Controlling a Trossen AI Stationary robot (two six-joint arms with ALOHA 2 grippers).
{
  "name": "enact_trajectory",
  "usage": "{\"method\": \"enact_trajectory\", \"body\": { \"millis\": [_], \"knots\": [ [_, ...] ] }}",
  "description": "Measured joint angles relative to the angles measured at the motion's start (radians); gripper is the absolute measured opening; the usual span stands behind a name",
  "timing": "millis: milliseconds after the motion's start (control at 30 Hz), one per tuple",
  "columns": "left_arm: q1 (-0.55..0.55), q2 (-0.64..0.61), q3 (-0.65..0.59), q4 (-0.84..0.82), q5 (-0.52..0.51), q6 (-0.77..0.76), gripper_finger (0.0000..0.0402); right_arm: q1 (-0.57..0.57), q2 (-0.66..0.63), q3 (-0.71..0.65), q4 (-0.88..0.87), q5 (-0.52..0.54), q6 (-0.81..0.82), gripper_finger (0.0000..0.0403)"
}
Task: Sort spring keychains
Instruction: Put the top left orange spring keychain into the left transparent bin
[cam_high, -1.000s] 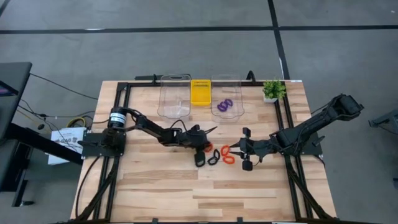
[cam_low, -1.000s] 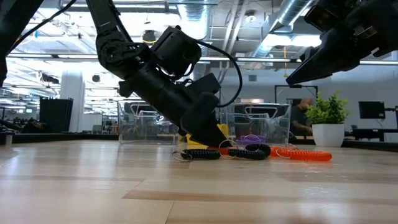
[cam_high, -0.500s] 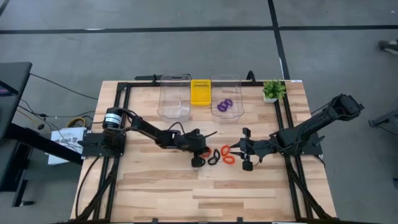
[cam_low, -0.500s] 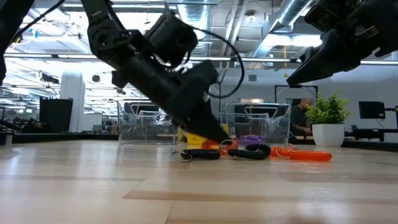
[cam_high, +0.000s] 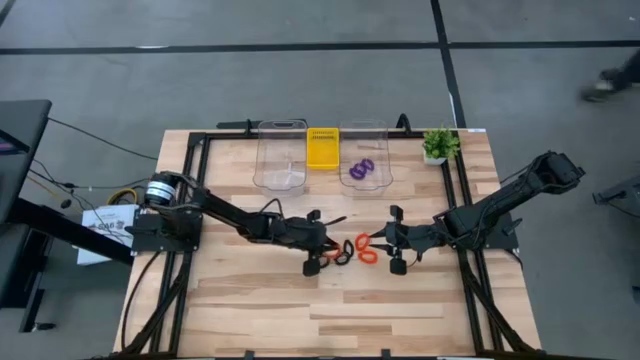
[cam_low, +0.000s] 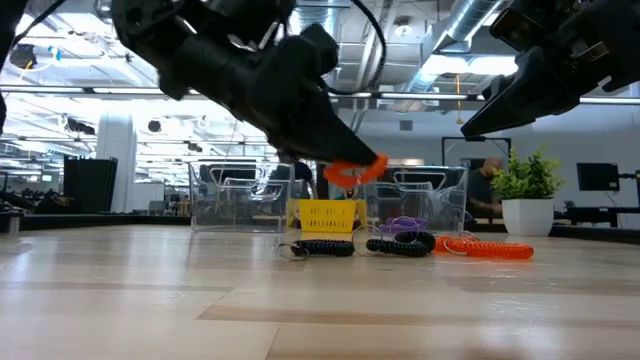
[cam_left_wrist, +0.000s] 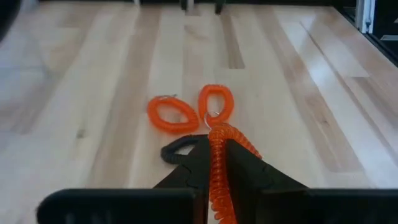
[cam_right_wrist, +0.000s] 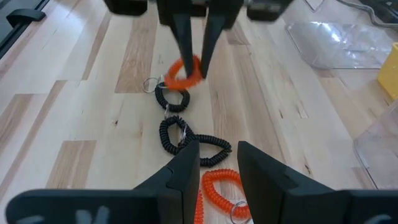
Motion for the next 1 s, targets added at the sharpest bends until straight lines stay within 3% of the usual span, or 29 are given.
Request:
{"method": "enact_trajectory", "body": {
  "millis": [300, 567, 767, 1000],
  "knots": [
    [-0.006, -0.253, -0.175, 0.002, -0.141, -0.012, 0.0035, 0.0, 0.0, 0.0, 0.001, 0.0, 0.0, 0.0099],
    [-0.012, -0.468, -0.344, 0.022, -0.351, -0.048, 0.0037, 0.0, 0.0, 0.0, 0.008, 0.011, -0.001, 0.0099],
    [-0.011, -0.548, -0.428, 0.087, -0.492, -0.066, 0.0038, 0.0, 0.0, 0.0, 0.012, 0.011, -0.002, 0.0099],
    [0.014, -0.553, -0.464, 0.142, -0.674, -0.066, 0.004, 0.0, 0.0, 0.0, 0.019, 0.011, -0.01, 0.0099]
  ]
}}
